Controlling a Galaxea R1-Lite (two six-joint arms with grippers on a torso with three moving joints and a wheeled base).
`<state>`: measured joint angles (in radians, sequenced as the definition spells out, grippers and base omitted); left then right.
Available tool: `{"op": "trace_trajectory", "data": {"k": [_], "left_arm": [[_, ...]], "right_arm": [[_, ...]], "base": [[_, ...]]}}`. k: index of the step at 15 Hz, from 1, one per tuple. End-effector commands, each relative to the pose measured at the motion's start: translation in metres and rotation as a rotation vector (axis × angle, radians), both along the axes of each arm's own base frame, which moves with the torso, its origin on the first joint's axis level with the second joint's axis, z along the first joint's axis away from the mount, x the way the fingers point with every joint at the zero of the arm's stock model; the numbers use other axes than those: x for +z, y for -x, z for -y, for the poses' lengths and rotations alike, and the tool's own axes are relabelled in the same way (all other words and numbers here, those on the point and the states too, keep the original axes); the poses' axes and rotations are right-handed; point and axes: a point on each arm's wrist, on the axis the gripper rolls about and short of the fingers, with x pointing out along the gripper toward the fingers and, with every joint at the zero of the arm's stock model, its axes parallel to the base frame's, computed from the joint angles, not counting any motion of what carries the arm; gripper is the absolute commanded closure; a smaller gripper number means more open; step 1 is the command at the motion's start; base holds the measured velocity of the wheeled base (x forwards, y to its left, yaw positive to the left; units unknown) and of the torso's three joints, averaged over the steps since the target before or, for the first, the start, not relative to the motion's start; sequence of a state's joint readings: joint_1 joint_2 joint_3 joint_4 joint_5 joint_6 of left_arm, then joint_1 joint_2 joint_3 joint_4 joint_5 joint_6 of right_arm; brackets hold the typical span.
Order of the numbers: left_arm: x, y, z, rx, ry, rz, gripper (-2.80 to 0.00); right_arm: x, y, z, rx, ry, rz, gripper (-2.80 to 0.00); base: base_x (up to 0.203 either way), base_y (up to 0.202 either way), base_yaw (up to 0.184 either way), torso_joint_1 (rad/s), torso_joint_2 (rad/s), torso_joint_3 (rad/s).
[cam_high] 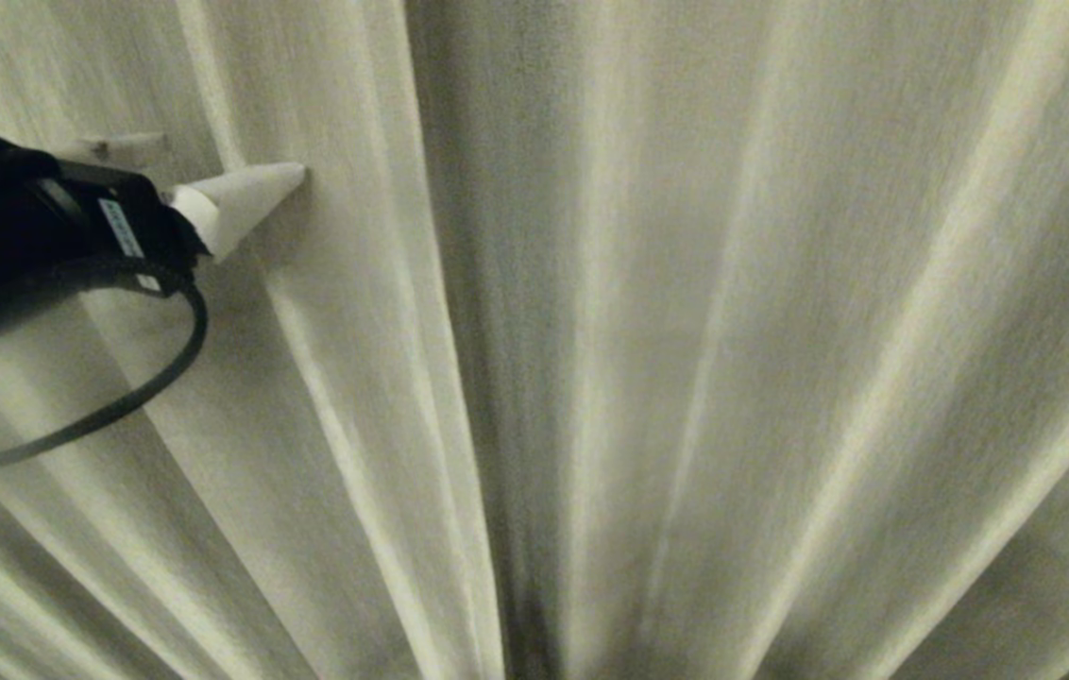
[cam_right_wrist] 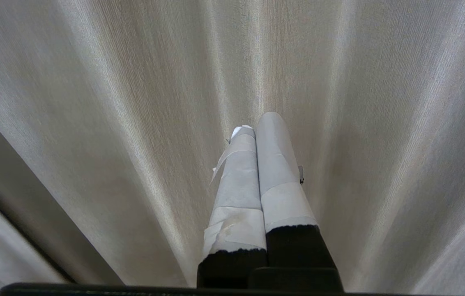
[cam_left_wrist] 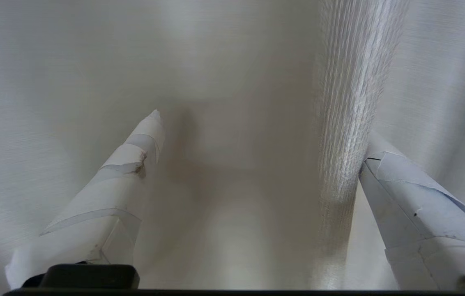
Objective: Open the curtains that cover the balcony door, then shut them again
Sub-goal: Pull the outer curtains open on both sides
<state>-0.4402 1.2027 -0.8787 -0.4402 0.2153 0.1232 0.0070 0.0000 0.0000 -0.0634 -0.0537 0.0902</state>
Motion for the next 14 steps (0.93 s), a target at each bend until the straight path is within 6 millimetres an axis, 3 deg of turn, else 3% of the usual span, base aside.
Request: {"op": "trace_trajectory", "data": {"k": [1, 9, 14], "left_arm": [[0.008, 0.013, -0.010, 0.170, -0.007, 0.041, -2.80], [0.019, 0.054, -0.034, 0.362, -0.011, 0.077, -2.80], [0.023, 0.064, -0.042, 0.440, 0.005, 0.081, -2.80]], "right_arm": [[0.000, 0.000, 0.000, -0.001, 0.000, 0.001, 0.00], [0.000, 0.000, 0.000, -0.001, 0.000, 0.001, 0.00], [0.000, 0.000, 0.000, -0.001, 0.000, 0.001, 0.00]], "base": [[0.000, 0.000, 0.000, 0.000, 0.00, 0.000], [0.000, 0.000, 0.000, 0.000, 0.00, 0.000], [0.000, 0.000, 0.000, 0.000, 0.00, 0.000]]}}
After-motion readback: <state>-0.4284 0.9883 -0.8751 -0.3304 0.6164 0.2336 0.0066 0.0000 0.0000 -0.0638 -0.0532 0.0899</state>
